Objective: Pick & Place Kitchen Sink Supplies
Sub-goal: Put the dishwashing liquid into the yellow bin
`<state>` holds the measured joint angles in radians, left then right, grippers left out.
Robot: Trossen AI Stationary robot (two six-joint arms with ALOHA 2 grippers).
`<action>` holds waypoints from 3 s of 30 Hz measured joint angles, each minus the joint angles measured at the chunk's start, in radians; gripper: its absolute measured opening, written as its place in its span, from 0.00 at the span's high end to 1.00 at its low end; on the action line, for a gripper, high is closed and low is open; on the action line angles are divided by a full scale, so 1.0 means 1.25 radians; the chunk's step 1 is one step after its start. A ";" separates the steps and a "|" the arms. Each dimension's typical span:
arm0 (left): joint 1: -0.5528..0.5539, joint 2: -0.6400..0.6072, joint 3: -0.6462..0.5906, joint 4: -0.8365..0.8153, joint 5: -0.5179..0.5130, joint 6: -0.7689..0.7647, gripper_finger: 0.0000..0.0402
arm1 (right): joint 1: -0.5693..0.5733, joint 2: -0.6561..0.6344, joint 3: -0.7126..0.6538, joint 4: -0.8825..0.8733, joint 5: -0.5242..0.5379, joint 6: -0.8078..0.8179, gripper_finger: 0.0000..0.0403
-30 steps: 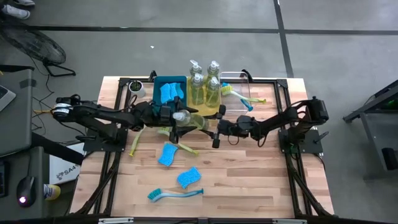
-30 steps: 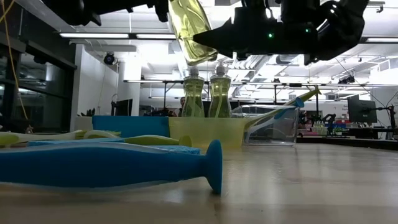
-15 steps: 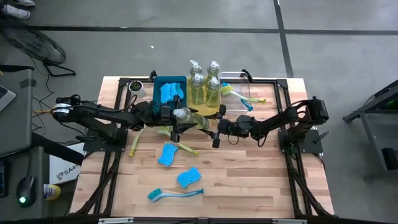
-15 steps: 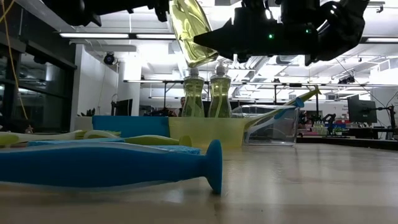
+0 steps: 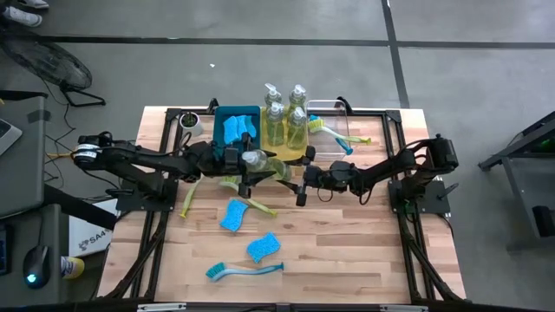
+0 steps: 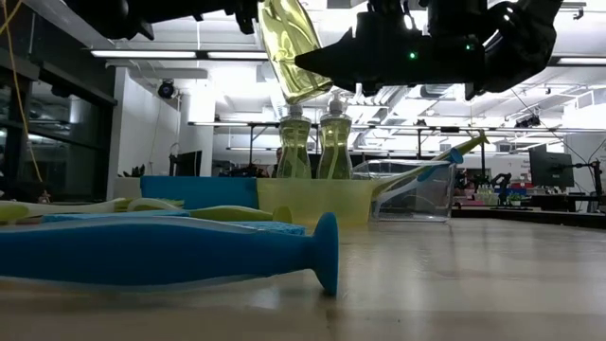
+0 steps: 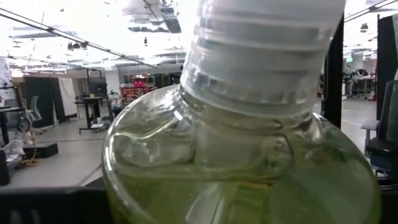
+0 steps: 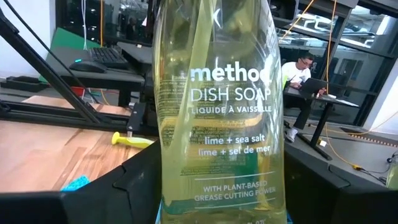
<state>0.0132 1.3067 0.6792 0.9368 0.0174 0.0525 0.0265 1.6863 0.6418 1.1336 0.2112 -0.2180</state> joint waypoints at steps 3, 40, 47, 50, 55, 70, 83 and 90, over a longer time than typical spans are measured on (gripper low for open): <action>0.000 0.000 0.000 -0.005 0.000 0.001 0.45 | 0.000 0.000 -0.001 -0.001 0.001 0.003 0.37; 0.000 0.000 0.001 -0.021 -0.018 0.032 0.49 | 0.007 -0.091 -0.001 -0.153 -0.010 0.049 0.33; 0.000 -0.001 0.001 -0.031 -0.025 0.033 0.49 | 0.007 -0.091 -0.002 -0.153 -0.013 0.051 0.33; 0.000 -0.001 0.001 -0.030 -0.025 0.036 0.50 | 0.007 -0.091 -0.002 -0.153 -0.008 0.049 0.33; -0.001 -0.001 0.001 -0.030 -0.038 0.050 0.50 | 0.012 -0.091 -0.002 -0.154 0.013 0.042 0.33; 0.000 0.000 0.023 -0.035 -0.032 0.080 0.51 | 0.012 -0.091 0.000 -0.132 0.020 0.025 0.33; 0.000 0.000 0.027 -0.016 -0.027 0.115 0.51 | 0.022 -0.102 -0.001 -0.114 0.047 -0.012 0.33; 0.009 0.006 0.064 -0.064 -0.086 0.149 0.51 | -0.003 -0.105 -0.001 -0.108 0.045 -0.018 0.33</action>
<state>0.0250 1.3138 0.7598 0.8571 -0.0900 0.2383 0.0233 1.5555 0.6403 0.9989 0.2680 -0.2402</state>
